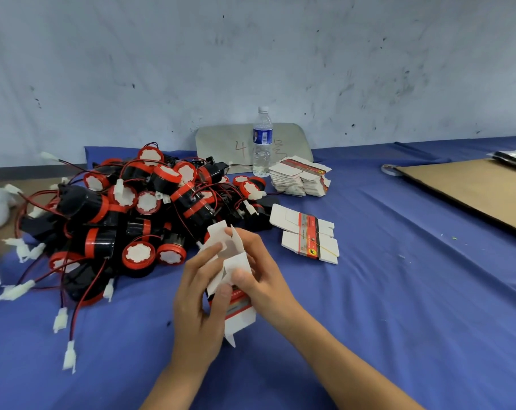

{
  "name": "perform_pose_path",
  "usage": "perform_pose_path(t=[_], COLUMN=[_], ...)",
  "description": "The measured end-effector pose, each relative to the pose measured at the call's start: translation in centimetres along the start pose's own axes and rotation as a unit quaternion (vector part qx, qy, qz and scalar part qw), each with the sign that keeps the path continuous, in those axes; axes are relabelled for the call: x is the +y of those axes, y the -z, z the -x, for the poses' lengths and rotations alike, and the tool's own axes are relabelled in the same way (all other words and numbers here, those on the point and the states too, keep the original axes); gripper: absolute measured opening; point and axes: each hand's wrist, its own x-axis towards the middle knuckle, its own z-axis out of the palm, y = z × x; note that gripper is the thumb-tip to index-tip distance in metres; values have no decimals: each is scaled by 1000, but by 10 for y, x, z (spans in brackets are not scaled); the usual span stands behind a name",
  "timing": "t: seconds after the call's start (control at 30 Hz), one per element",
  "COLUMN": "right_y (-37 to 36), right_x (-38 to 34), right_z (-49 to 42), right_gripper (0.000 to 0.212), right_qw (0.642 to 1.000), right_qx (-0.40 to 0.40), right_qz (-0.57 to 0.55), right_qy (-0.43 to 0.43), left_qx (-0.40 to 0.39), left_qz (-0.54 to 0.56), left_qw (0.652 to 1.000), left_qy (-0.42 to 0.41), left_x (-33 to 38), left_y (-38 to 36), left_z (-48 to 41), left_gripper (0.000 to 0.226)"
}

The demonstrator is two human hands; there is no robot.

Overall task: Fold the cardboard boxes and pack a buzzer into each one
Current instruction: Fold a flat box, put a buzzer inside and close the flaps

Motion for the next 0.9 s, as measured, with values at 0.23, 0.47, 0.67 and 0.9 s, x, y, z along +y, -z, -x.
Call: perform_pose_path(t=[0.23,0.47,0.67,0.9], right_y=[-1,-4,-7,-11], right_x=[-4,-5,-8,-10], right_z=[1,6,7,6], right_gripper=[54,46,49,51], right_qw=[1000,1000,1000,999], right_qx=[-16,-6,10,33], right_qz=[13,-21,-19,-19], right_qy=[-9,-8,-3,-8], left_qx=[13,45,21,4], left_qz=[1,-8,43,-17], left_qw=[1000,999,999,1000], left_qy=[4,-14,-10,21], left_x=[5,7,10,5], left_y=[4,-3,0,3], left_z=[0,2,1,4], left_gripper=[40,33,53,36])
